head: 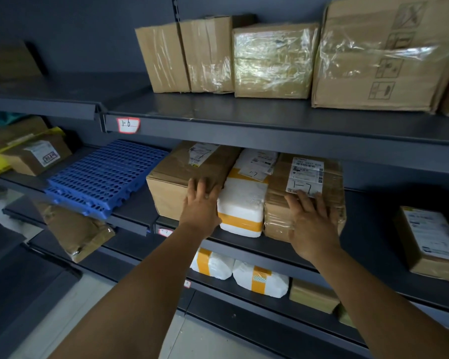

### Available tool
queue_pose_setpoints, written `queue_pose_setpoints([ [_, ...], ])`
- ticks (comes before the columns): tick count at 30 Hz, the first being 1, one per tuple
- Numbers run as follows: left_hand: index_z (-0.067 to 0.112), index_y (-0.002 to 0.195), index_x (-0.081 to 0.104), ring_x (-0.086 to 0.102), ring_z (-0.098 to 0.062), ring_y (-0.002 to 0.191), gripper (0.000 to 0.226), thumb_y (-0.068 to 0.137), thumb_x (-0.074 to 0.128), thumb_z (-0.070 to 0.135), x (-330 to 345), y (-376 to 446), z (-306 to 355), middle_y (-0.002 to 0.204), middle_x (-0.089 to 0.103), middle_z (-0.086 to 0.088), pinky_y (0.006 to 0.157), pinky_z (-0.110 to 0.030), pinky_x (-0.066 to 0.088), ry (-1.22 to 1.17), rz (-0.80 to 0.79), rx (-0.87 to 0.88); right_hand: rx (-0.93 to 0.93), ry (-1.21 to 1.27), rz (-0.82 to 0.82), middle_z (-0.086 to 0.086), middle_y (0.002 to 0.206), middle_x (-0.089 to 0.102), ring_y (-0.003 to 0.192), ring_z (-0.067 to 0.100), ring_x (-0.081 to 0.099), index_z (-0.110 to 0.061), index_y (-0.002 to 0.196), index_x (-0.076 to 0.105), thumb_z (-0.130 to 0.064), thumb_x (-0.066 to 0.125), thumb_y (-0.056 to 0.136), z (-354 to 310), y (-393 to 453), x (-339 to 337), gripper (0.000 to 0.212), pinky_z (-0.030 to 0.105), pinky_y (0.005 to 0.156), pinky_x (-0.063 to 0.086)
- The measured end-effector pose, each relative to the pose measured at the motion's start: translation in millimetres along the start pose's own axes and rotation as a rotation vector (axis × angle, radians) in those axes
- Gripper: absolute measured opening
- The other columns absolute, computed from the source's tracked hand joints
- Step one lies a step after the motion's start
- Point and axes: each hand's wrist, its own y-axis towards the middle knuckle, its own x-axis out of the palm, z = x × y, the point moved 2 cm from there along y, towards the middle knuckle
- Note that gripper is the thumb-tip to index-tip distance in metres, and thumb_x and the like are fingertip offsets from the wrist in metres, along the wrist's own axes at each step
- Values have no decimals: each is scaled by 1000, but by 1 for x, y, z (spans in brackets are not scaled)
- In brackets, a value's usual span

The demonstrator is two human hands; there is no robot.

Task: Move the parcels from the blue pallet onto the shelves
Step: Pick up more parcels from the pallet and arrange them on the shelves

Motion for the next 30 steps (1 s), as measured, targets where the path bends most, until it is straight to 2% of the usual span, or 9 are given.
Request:
queue_pose_setpoints([
  [6, 28, 150, 21, -6, -36, 145, 70, 91, 59, 39, 1, 14, 1, 154, 7, -10, 116, -48, 23, -64, 1, -8, -4, -5, -13, -7, 161, 0, 147, 30, -5, -35, 152, 3, -18, 57, 89, 0, 4, 0, 84, 51, 118, 1],
  [15, 29, 148, 28, -4, -37, 145, 66, 90, 60, 39, 0, 19, -4, 155, 10, -11, 117, -48, 22, -75, 29, 14, -8, -5, -32, -6, 161, 0, 147, 31, -6, -34, 152, 3, -18, 60, 88, -1, 13, -2, 87, 51, 118, -2],
  [20, 32, 150, 21, -14, -35, 145, 66, 93, 54, 42, -2, 10, 2, 159, -2, -10, 115, -56, 13, -23, 4, 7, -27, 10, -36, -6, 161, -6, 147, 29, -10, -33, 152, -2, -22, 61, 88, 2, 12, -9, 92, 50, 117, -4],
  [25, 28, 153, 4, -19, -32, 145, 78, 94, 51, 45, -8, -11, 39, 160, -13, -6, 117, -52, 1, 30, -9, 142, -23, -2, -20, -3, 160, -15, 147, 23, -18, -23, 152, -12, -36, 60, 90, 4, -6, -22, 97, 46, 117, -9],
  [30, 23, 153, 3, -10, -26, 147, 82, 93, 54, 43, -13, -37, 98, 161, -4, -4, 118, -45, 3, -19, 11, 287, 22, 48, -26, 0, 161, -15, 146, 20, -18, -17, 152, -13, -36, 61, 90, 18, -41, -34, 98, 42, 115, -13],
])
